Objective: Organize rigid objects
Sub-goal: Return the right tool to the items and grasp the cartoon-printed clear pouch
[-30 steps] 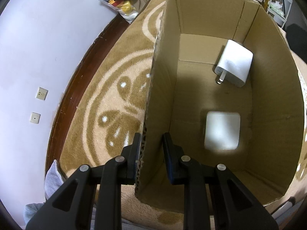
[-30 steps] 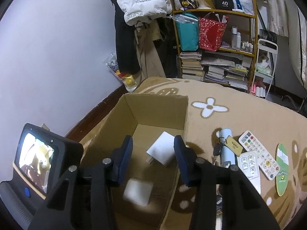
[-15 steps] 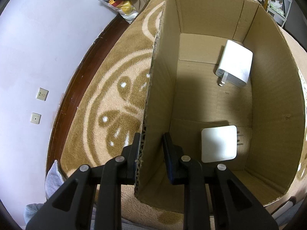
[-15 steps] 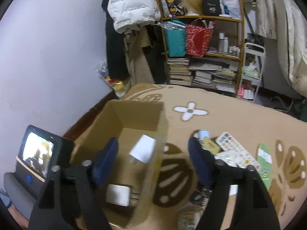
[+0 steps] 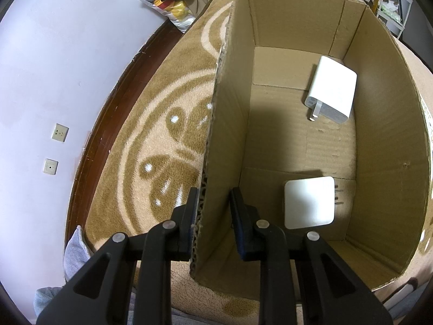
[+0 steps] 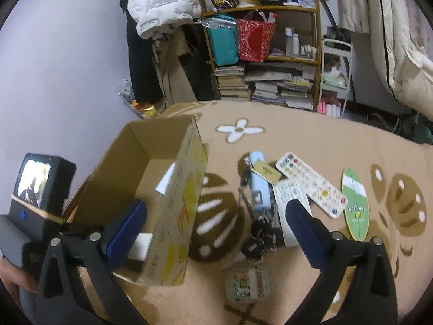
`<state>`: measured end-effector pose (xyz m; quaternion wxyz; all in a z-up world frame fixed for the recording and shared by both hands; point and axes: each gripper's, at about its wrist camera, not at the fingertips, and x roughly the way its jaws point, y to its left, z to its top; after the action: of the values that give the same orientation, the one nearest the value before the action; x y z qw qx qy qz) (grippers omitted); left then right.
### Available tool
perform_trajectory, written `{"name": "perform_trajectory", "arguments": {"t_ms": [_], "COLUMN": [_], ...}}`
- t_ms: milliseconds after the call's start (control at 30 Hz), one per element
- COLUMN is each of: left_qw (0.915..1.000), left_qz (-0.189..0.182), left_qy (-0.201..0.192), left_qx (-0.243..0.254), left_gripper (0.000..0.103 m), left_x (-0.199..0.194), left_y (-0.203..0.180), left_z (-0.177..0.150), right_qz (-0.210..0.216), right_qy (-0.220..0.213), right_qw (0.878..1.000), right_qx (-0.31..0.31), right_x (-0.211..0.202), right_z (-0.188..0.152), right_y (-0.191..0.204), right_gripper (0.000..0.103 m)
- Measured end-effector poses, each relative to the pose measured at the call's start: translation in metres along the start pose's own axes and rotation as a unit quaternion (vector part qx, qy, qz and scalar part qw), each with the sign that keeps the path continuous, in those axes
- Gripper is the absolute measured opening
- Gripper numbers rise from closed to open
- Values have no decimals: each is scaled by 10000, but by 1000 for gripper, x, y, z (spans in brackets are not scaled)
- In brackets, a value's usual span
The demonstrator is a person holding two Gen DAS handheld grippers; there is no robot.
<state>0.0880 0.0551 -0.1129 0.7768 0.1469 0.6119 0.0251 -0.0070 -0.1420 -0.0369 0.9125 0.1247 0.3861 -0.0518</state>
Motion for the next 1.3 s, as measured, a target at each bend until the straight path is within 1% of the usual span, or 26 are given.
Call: {"name": "perform_trajectory", "arguments": {"t_ms": [167,267,333,467,600,733,867,967,1000,1033,1100,1200,1300], "left_qw": [10000,10000,10000,10000,10000,10000,10000,10000,10000,10000,10000,10000,10000], "left_qz": [0,6,13,14,40,47,51,60,63,64,54,-3,-4], "left_qy": [3,3,7,6,4,2,3,1,0,1,7,30,34], "left_qx": [0,3,12,12,35,42,43,50,53,52,47,2,4], "left_gripper": [23,23,23,23,23,23,23,23,23,23,23,23,23], "left_x": [-1,-2,-2,-2,-2,-3,-3,-3,-3,-3,-3,-3,-3], "left_y": [-1,-2,-2,-2,-3,-4,-4,-5,-5,-5,-5,-4,-3], "left_z": [1,1,1,1,0,0,0,0,-1,-1,-1,-1,-1], "right_qz": [-104,-224,-297,-332,-337,-348,-405,-459,-478,-491,-487,-467,-540], "right_qy": [197,449,506,688,801,1006,1183,1214,1223,1235,1339,1466,1510], "right_qw": [9997,9987,9983,9971,9962,9943,9921,9915,9913,9911,9897,9880,9870], "right_qx": [51,0,-21,-71,-73,-108,-37,37,63,78,99,94,55], "right_x": [7,13,14,19,25,37,46,49,51,52,55,60,62], "right_z": [-19,-33,-42,-59,-66,-73,-80,-82,-83,-84,-85,-88,-91], "right_y": [-10,-14,-17,-21,-22,-22,-25,-28,-29,-30,-31,-31,-31], "right_gripper": [103,103,103,103,102,93,91,91,89,83,75,66,65]}}
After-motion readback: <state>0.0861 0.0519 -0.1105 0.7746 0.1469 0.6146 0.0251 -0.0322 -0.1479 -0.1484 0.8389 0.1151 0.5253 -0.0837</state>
